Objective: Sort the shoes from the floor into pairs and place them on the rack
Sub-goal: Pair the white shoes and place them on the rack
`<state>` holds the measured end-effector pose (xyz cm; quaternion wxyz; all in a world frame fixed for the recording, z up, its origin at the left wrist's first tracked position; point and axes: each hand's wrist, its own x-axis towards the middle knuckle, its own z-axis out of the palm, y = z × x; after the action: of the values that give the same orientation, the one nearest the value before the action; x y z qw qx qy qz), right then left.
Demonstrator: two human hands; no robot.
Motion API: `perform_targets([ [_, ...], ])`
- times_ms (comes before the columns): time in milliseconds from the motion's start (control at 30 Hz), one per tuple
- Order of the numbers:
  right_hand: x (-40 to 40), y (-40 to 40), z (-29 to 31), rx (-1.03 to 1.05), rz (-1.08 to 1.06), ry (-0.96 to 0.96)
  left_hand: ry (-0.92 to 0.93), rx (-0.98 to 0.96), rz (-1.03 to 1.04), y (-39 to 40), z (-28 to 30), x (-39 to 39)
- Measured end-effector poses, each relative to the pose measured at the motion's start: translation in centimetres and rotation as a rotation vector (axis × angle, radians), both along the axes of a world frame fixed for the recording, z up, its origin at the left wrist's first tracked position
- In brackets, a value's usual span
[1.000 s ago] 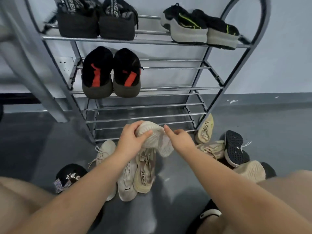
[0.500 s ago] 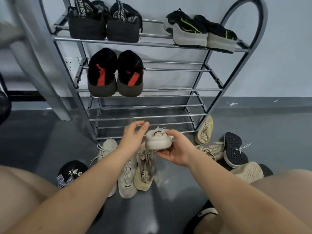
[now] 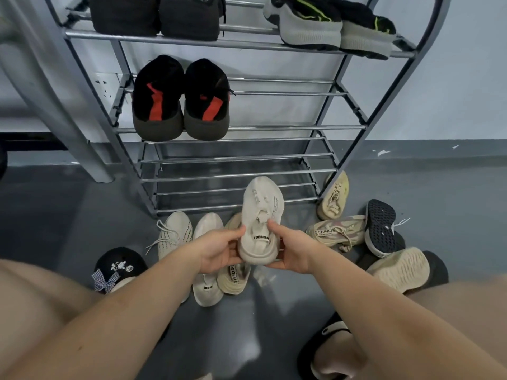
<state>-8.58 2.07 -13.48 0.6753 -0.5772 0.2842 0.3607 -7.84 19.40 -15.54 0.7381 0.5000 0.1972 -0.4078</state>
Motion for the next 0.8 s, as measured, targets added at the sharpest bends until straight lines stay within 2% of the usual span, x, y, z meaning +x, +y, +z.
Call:
perform_targets([
  [300, 1.0, 2.1, -2.9, -0.158, 0.096, 0.055, 0.142, 0.043, 0.023, 1.7, -3.5, -0.6],
  [633, 0.7, 6.2, -7.0, -0.021, 0.059, 0.136, 0.16, 0.17, -0.02, 5.8, -7.1, -0.7],
  [700, 0.8, 6.5, -7.8, -0.034, 0.048, 0.13, 0.113, 0.295, -0.026, 6.2, -8.0, -0.5],
  [800, 0.7, 6.0, -8.8, -0.136, 0.032, 0.129, -0.01, 0.636, -0.001, 7.3, -10.0, 0.5],
])
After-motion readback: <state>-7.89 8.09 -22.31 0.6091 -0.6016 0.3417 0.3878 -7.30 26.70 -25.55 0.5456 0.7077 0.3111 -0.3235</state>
